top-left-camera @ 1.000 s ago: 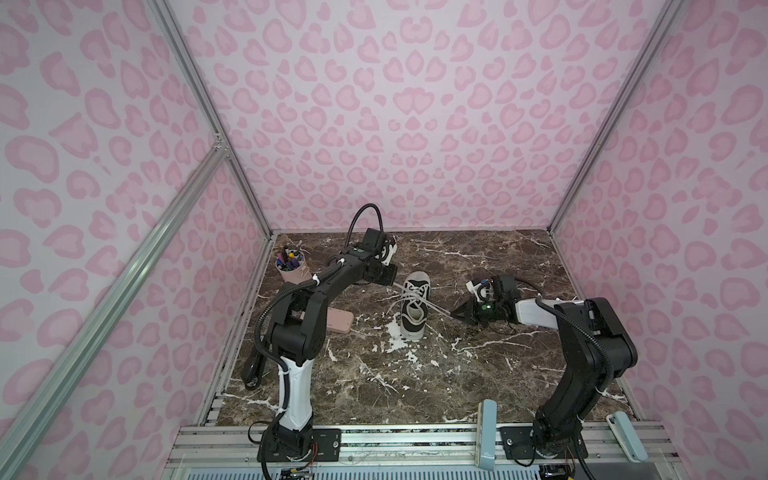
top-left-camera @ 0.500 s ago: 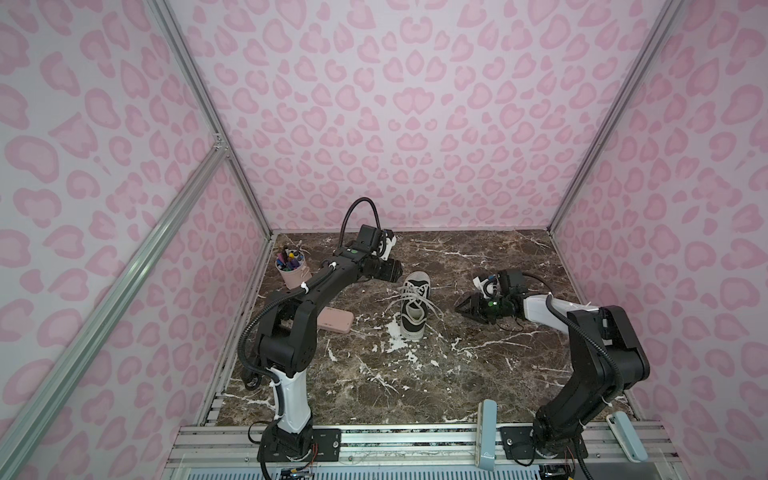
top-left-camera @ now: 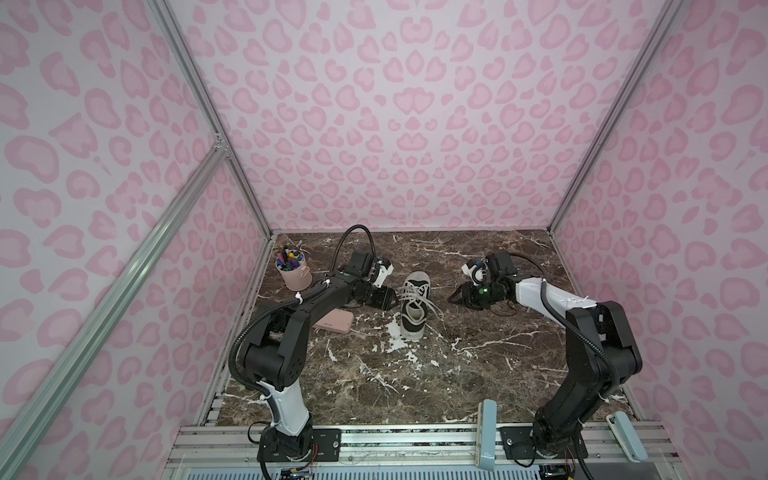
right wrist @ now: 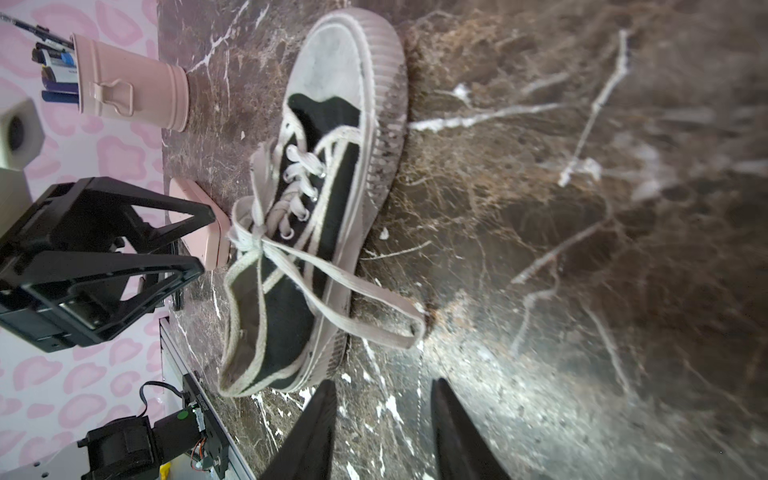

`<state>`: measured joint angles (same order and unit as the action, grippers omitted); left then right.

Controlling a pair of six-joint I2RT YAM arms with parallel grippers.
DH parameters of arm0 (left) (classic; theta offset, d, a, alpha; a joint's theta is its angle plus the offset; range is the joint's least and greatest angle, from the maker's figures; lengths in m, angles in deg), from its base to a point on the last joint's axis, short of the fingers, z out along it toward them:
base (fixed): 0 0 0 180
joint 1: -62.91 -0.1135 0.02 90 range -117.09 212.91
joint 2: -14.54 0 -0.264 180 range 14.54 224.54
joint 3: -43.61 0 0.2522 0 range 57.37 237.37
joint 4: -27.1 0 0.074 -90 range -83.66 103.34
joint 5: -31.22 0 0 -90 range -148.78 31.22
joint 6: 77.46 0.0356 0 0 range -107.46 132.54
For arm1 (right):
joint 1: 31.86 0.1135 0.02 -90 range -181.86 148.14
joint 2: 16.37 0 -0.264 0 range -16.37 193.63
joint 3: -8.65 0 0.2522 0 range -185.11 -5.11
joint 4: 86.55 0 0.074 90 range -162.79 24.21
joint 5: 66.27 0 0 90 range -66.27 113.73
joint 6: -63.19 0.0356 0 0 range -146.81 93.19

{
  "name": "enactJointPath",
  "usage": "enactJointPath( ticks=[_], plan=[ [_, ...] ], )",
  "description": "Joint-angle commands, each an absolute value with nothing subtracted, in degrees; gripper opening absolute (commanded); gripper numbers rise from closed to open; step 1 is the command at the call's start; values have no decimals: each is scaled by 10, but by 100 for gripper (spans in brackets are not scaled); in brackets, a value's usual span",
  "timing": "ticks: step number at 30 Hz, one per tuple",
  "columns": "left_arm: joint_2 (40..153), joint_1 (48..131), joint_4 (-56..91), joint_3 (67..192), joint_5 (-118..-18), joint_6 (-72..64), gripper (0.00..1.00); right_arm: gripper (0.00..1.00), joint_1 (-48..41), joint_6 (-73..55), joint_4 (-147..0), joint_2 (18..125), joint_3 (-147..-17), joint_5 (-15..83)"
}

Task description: Tie the shoes

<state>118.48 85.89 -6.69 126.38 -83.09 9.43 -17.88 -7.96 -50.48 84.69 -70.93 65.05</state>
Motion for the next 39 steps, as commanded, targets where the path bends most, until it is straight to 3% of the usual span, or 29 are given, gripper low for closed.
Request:
enactJointPath(
  ticks=[1,11,14,19,22,39],
  plan=[
    [1196,861,-29,1261,-846,116,60,40,-165,-92,-476,865,-738,639],
    [1233,862,0,1263,-847,145,55,39,-143,-96,-452,896,-796,645],
    [1237,862,6,1260,-859,142,45,39,-131,-102,-437,913,-825,644],
    [1226,862,13,1249,-864,135,16,39,-113,-104,-427,945,-868,643],
    [1221,863,10,1247,-865,135,4,39,-100,-109,-418,964,-896,637],
    [1180,909,-10,1221,-842,119,4,47,-42,-226,-287,1063,-1070,527]
  ],
)
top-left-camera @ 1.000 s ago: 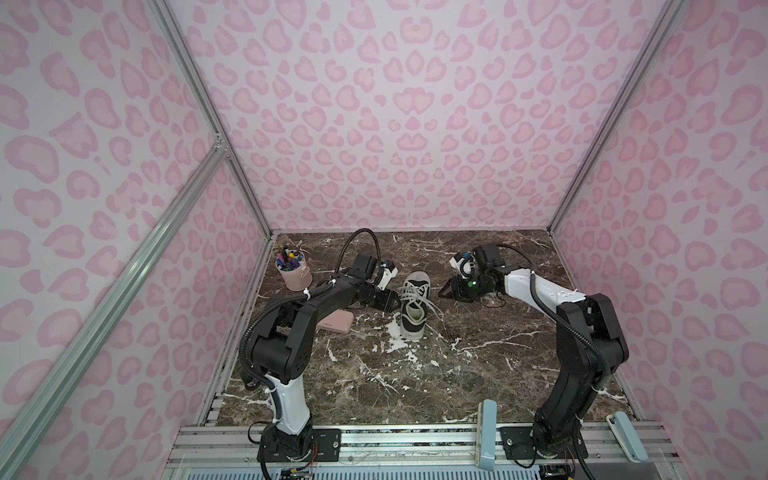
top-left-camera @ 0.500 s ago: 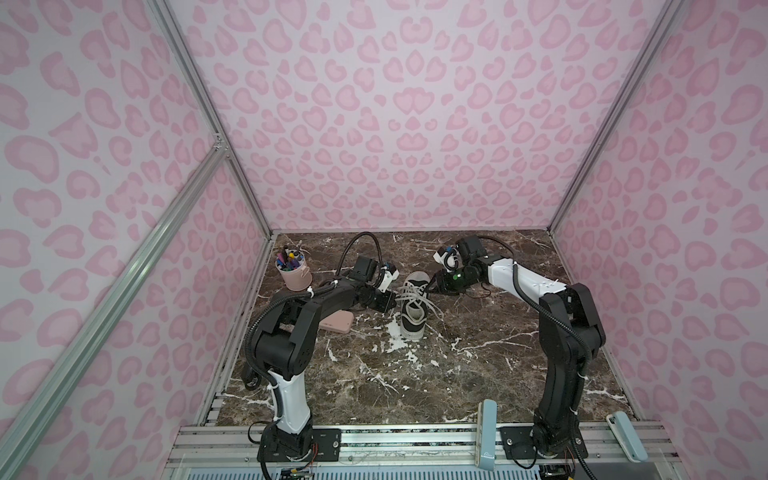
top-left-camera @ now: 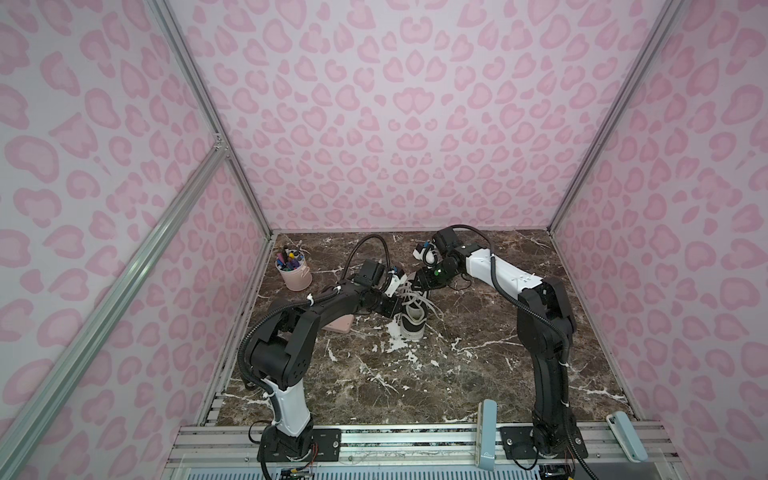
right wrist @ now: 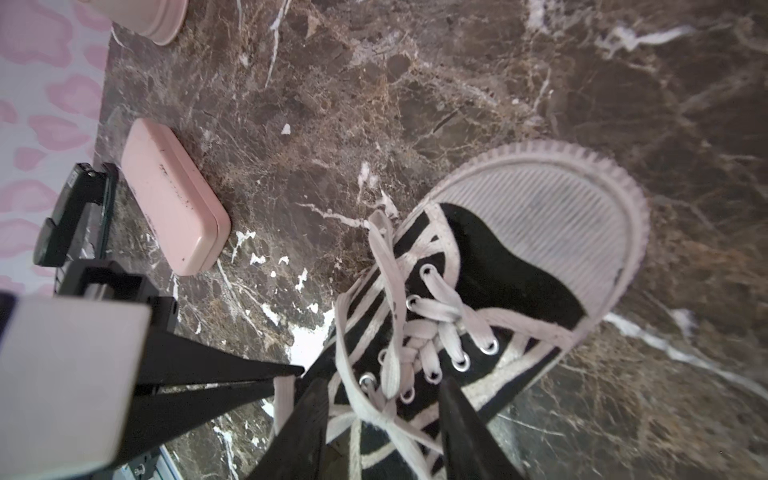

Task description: Tie the shoes

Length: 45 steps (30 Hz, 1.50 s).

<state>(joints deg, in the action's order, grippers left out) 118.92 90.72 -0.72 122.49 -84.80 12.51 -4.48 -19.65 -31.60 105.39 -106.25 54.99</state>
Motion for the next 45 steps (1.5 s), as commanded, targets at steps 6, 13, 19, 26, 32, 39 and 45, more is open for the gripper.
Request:
enactJointPath(
  ticks=[6,13,19,26,32,39,45],
  plan=[
    [1183,909,-7,1223,-841,114,4,54,-40,-248,-288,1079,-1082,544],
    [1181,909,-14,1223,-834,116,4,60,-40,-268,-292,1096,-1099,568],
    [1180,909,-13,1225,-831,114,4,60,-36,-273,-286,1113,-1113,575],
    [1182,907,-15,1232,-833,110,4,52,-32,-273,-297,1119,-1110,574],
    [1181,904,-16,1236,-833,106,4,42,-27,-269,-310,1115,-1100,564],
    [1186,898,-21,1242,-837,104,4,17,-26,-240,-365,1090,-1058,585],
    [1193,897,-29,1249,-840,106,4,11,-28,-196,-432,1061,-1010,612]
  ],
)
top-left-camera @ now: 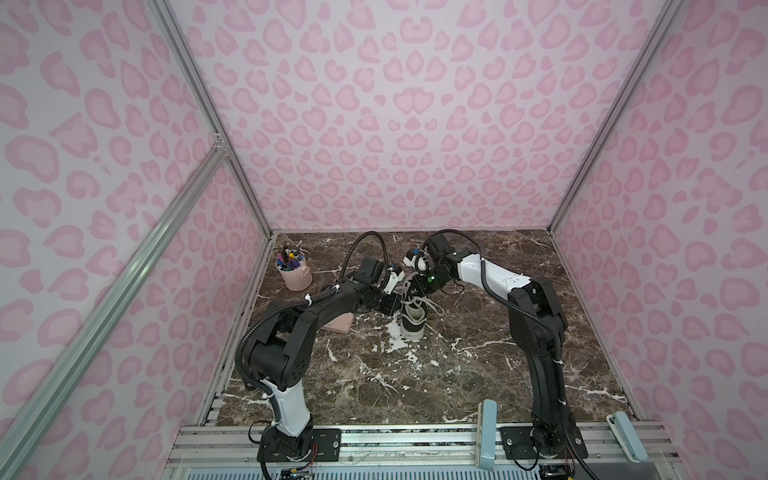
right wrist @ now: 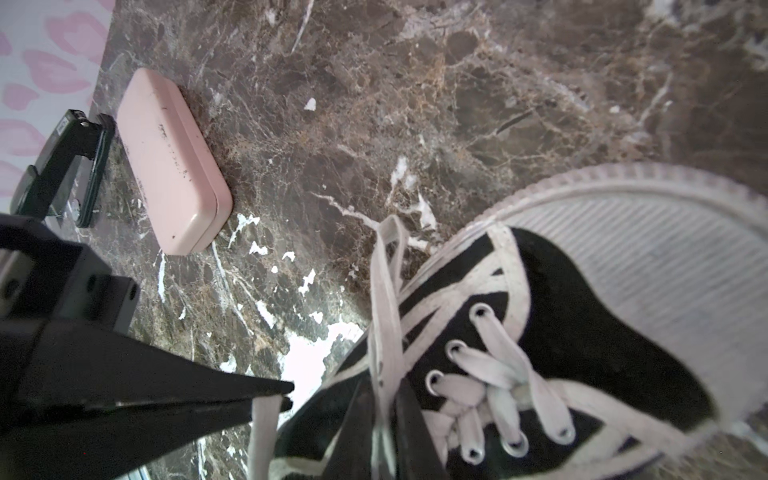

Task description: Tie the shoes

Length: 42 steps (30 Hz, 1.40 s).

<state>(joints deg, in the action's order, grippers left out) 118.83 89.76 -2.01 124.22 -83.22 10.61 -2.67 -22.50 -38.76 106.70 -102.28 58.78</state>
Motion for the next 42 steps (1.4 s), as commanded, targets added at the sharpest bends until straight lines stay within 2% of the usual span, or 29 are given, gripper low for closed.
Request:
enactJointPath(
  ticks=[1,6,14,21,37,40,42],
  plan=[
    [1195,897,-27,1249,-840,103,4,9,-29,-183,-447,1057,-999,617],
    [1199,897,-25,1252,-836,99,4,5,-39,-118,-557,1025,-925,647],
    [1241,882,-49,1302,-858,90,4,5,-57,-32,-696,993,-835,706],
    [1284,878,-84,1374,-872,94,4,5,-60,-13,-729,985,-806,736],
    [1316,882,-81,1432,-890,94,4,6,-61,-4,-755,977,-783,769],
    [1320,886,-77,1438,-900,97,3,10,-62,-10,-741,980,-786,771],
    [1322,888,-77,1442,-902,99,4,16,-64,-12,-736,979,-785,771]
  ],
)
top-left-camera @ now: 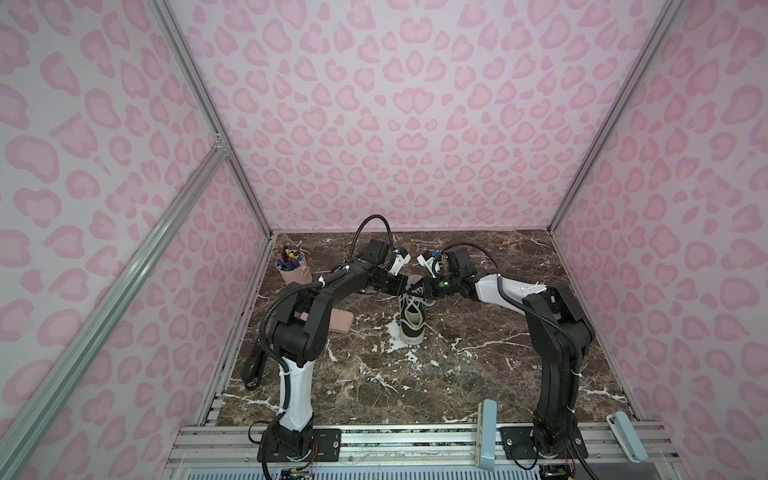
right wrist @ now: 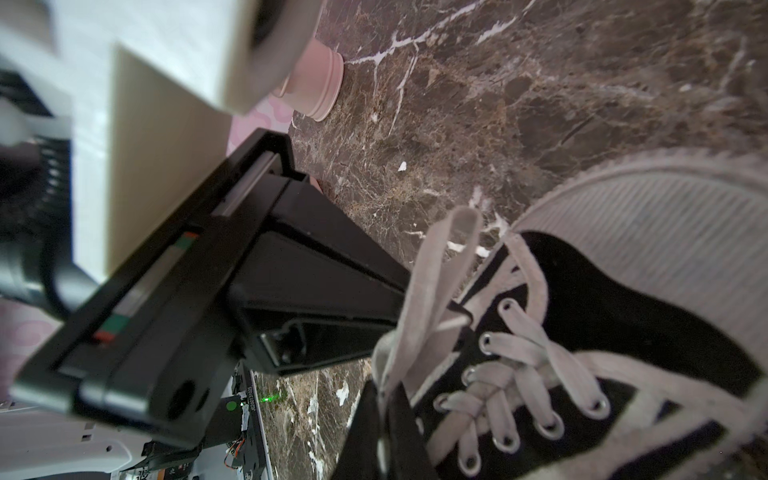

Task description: Tie the shoes

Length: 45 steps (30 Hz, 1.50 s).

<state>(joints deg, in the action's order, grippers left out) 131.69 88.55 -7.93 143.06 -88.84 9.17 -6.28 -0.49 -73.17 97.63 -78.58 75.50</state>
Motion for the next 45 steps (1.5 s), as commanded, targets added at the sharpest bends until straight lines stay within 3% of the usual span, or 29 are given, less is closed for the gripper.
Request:
enactJointPath(
  ticks=[1,10,33,45],
  plan=[
    [1323,889,-76,1444,-903,99,3,17,-66,-12,-735,977,-783,770],
    [1335,890,-75,1449,-925,100,5,26,-69,-23,-727,972,-787,794],
    [1351,892,-19,1449,-1024,71,27,34,-60,-73,-650,952,-799,785],
    [1342,903,27,1433,-1050,51,30,36,-55,-86,-636,947,-804,781]
  ],
)
